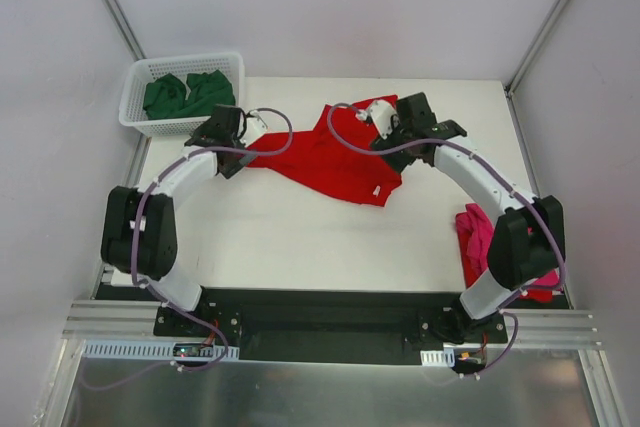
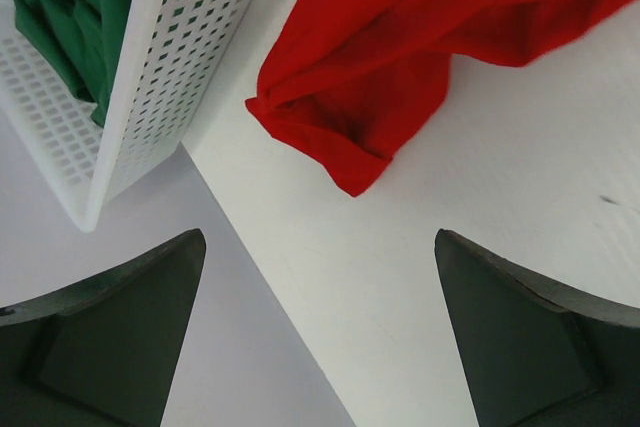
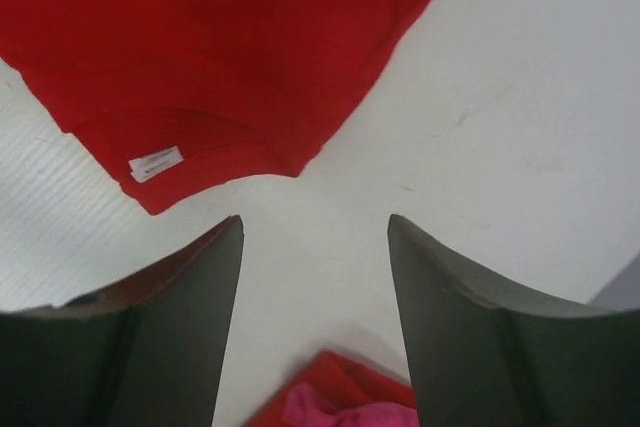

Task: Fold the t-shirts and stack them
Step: Flatten out the tshirt

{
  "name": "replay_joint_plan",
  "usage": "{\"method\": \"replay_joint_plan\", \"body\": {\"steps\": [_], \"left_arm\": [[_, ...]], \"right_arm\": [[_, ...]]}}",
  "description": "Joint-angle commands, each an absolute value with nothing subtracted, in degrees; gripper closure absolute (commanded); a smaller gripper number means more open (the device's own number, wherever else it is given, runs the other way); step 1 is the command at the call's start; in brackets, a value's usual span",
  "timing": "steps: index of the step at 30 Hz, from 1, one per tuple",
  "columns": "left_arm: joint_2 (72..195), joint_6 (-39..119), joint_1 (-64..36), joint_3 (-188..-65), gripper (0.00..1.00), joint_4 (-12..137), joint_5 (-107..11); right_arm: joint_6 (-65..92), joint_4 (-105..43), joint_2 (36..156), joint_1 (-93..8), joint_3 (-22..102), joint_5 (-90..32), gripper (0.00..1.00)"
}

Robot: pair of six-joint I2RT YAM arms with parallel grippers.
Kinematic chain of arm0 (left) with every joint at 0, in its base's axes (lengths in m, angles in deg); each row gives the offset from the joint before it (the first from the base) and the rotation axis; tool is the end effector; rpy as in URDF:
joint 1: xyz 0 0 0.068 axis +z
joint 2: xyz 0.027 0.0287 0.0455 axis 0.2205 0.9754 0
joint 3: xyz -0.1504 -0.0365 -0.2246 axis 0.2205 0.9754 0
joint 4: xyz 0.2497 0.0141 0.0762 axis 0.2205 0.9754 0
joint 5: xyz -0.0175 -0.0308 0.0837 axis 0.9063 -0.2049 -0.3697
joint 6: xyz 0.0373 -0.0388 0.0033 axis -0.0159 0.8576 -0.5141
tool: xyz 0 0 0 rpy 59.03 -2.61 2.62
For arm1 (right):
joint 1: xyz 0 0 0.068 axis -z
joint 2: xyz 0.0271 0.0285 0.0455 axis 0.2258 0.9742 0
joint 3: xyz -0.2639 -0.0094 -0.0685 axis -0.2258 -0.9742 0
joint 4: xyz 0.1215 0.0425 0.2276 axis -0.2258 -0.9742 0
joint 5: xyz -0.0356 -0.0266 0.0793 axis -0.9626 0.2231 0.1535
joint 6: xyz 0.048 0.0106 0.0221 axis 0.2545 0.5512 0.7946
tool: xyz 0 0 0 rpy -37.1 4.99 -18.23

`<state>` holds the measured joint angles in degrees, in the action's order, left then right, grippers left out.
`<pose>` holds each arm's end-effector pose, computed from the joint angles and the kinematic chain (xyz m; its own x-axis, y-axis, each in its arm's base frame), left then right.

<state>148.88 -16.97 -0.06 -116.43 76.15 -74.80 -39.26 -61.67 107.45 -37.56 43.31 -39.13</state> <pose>0.3424 -0.0662 0.2430 -0.4592 0.7989 -0.3886 0.4331 0.5832 0.6873 0.3294 0.1484 0.3017 -0.1718 -0.8637 -0.4738 -0.7260 0.4360 -0.5317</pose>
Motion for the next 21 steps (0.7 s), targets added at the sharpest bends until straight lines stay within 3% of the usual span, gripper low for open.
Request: {"method": "replay_joint_plan", "body": {"steps": [1, 6, 15, 21], "left_arm": [[155.69, -15.9, 3.5, -125.14, 0.02, 75.91, -77.14], [160.96, -16.69, 4.21, -131.83, 0.04, 75.74, -78.9], [167.02, -18.8, 4.21, -142.47, 0.08, 75.3, -78.03], [167.48, -19.86, 3.33, -141.43, 0.09, 75.82, -72.94]], "right_arm": [[-35.25, -65.1, 109.09, -37.75, 38.09, -31.91, 0.38], [-34.98, -63.52, 109.53, -37.49, 36.95, -34.34, 0.35], [-32.7, -65.89, 114.0, -36.78, 46.26, -31.99, 0.36], [-33.48, -57.64, 117.0, -33.8, 50.46, -41.74, 0.36]]}}
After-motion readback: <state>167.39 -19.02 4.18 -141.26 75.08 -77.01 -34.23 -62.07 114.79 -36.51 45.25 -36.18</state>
